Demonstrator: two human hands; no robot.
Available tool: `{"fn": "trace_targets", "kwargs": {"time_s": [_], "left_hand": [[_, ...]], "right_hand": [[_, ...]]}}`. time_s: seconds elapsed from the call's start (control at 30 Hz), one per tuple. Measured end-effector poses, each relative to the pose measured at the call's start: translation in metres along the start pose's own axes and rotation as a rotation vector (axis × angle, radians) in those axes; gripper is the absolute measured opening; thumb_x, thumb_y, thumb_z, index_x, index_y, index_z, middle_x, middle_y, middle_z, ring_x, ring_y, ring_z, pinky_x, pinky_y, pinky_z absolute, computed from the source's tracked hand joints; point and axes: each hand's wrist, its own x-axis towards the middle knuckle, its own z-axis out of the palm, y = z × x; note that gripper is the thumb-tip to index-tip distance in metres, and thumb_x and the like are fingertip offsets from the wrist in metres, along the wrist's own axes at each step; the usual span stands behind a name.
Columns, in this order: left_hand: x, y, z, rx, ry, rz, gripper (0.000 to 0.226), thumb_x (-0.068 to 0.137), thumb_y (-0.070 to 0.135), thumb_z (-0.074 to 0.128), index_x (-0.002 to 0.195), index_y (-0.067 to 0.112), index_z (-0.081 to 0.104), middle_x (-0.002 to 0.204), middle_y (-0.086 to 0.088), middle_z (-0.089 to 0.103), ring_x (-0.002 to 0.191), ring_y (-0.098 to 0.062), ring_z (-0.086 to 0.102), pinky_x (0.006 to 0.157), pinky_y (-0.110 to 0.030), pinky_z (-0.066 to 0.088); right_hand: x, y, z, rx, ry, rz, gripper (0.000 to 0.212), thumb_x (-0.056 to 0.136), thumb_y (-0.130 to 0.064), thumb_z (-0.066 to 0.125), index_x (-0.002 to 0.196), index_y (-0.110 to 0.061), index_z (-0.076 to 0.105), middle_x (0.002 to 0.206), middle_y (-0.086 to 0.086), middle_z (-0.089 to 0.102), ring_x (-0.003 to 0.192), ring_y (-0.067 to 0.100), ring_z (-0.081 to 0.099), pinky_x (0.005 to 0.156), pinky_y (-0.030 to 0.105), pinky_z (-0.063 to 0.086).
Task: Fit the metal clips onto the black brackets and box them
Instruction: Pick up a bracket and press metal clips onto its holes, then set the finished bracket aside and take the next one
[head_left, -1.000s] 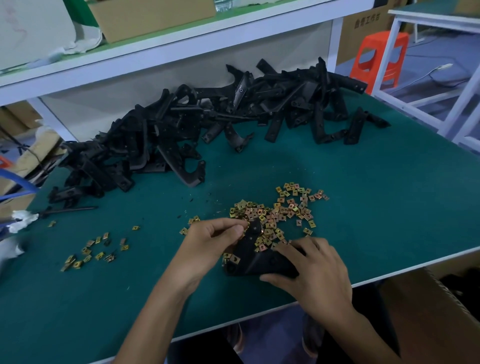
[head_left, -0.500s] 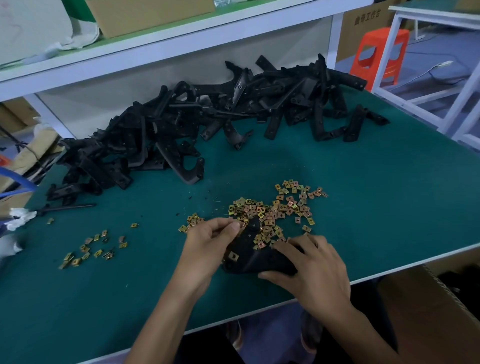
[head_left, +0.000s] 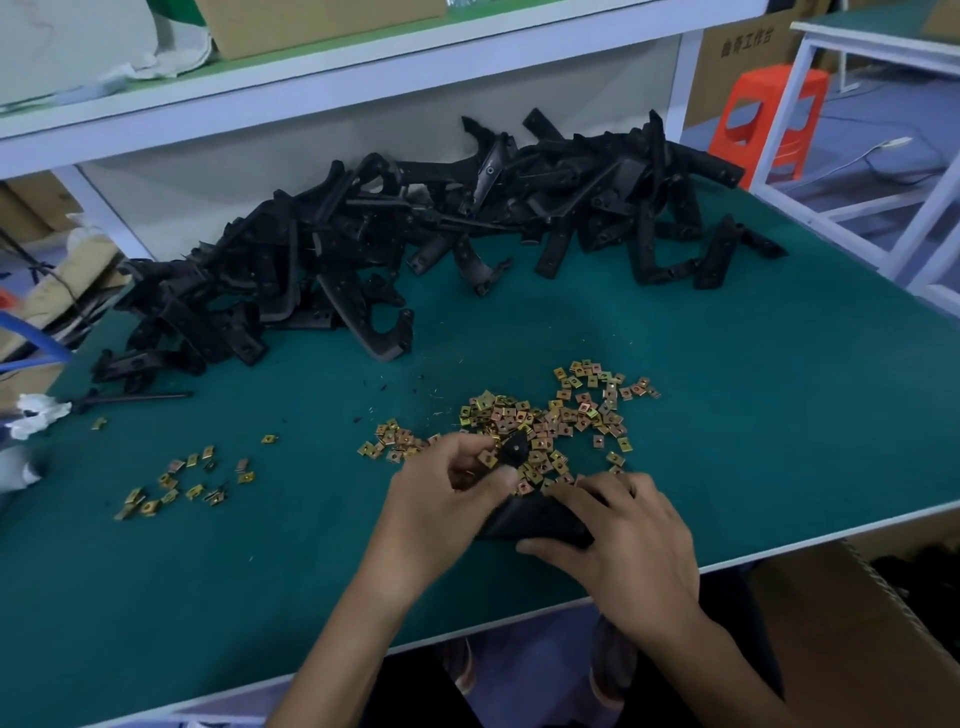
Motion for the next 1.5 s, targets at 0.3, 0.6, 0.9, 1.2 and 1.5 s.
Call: {"fn": "trace_targets", "kwargs": {"time_s": [0.3,0.6,0.9,1.2,1.5], "left_hand": [[-0.014,-0.003,0.024,0.125,0.147,0.037,0.038,0.089,0.041,0.072,0.125,0.031,0.065,0.105,0.030,0.060,0.108,0.006,0.059,0.091,-0.018,0.046],[-0.020,-0.011,0.024,0.099,0.196,0.068,0.032,0.087,0.041,0.075,0.116,0.038,0.062,0.105,0.032,0.061,0.106,0.020,0.050,0.080,0.001,0.038],[-0.021,-0.016,0.022,0.158,0.090,0.157,0.025,0.097,0.042,0.061,0.118,0.041,0.047,0.109,0.028,0.057,0.103,0.010,0.052,0.081,-0.004,0.038],[-0.014,-0.014,0.025,0.129,0.072,0.222,0.019,0.097,0.045,0.059,0.112,0.049,0.047,0.105,0.032,0.059,0.099,0.009,0.056,0.075,-0.011,0.042],[-0.023,0.015,0.049,0.083,-0.065,0.377,0.035,0.086,0.062,0.055,0.121,0.066,0.053,0.124,0.043,0.053,0.119,0.018,0.048,0.092,-0.006,0.039]], "right_hand": [[-0.001,-0.001,-0.001,-0.017,-0.036,0.029,0.064,0.078,-0.086,0.045,0.108,-0.038,0.075,0.098,-0.013,0.066,0.096,0.021,0.056,0.070,0.035,0.050],[-0.003,-0.001,0.001,-0.007,0.019,0.065,0.058,0.078,-0.080,0.051,0.109,-0.036,0.074,0.098,-0.010,0.066,0.098,0.023,0.054,0.070,0.037,0.051],[-0.001,-0.004,-0.007,0.021,-0.032,0.083,0.055,0.078,-0.077,0.050,0.111,-0.040,0.072,0.095,-0.013,0.064,0.096,0.019,0.058,0.061,0.031,0.048],[-0.003,0.002,-0.017,0.092,-0.063,0.075,0.052,0.072,-0.063,0.080,0.117,-0.039,0.071,0.099,-0.020,0.059,0.098,0.007,0.048,0.065,0.022,0.047],[-0.042,0.024,-0.064,0.038,0.088,0.212,0.053,0.065,-0.073,0.070,0.109,-0.046,0.072,0.095,-0.025,0.065,0.095,0.000,0.050,0.068,0.010,0.043]]}}
